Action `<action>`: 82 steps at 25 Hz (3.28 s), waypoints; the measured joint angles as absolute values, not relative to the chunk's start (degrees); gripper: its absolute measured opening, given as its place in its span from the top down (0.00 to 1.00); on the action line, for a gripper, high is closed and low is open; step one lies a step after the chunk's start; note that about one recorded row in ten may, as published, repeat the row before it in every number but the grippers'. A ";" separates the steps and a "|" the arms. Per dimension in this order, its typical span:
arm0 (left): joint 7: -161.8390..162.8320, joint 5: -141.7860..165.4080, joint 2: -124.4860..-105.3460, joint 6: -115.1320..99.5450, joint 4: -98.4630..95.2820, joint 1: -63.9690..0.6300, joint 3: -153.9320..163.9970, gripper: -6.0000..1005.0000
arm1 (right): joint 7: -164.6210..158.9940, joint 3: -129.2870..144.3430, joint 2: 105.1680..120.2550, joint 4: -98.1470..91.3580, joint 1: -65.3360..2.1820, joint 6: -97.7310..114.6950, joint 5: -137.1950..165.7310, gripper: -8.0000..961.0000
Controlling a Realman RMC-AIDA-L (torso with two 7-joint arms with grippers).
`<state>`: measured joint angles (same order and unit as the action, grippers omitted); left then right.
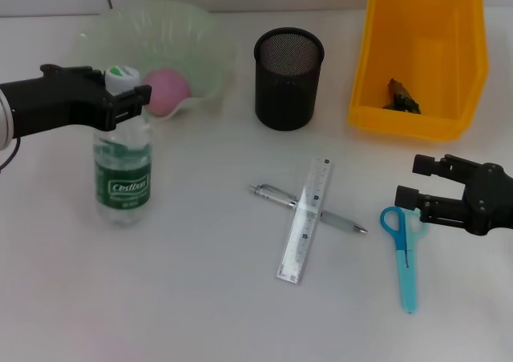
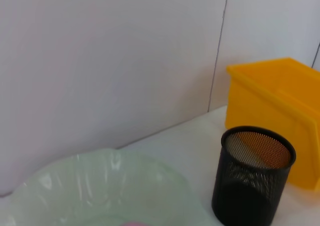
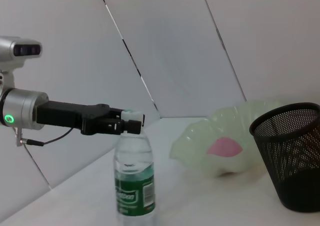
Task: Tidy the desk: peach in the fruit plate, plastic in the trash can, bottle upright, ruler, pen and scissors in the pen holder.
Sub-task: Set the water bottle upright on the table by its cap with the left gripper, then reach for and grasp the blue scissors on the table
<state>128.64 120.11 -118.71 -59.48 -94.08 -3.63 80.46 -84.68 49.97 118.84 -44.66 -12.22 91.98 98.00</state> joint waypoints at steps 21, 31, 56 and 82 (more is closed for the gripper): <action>125.00 117.81 -118.74 -58.26 -94.24 -2.58 80.58 0.45 | -86.69 49.92 118.82 -45.23 -12.74 92.32 98.00 0.12; 120.77 111.90 -118.59 -56.62 -93.91 -1.65 80.03 0.40 | -87.09 49.92 118.67 -45.27 -12.63 92.99 98.00 0.12; 57.87 74.40 -118.79 -82.17 -48.17 -8.84 87.48 0.20 | -161.34 61.03 119.38 -107.04 -28.19 113.98 149.85 0.12; 47.87 70.66 -118.46 -84.60 -40.27 -10.42 84.24 0.20 | -169.64 83.96 119.97 -80.76 -31.12 102.01 150.48 0.13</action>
<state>47.87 70.66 -118.46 -84.60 -40.27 -10.42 84.24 -169.64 83.96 119.97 -80.76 -31.12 102.01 150.48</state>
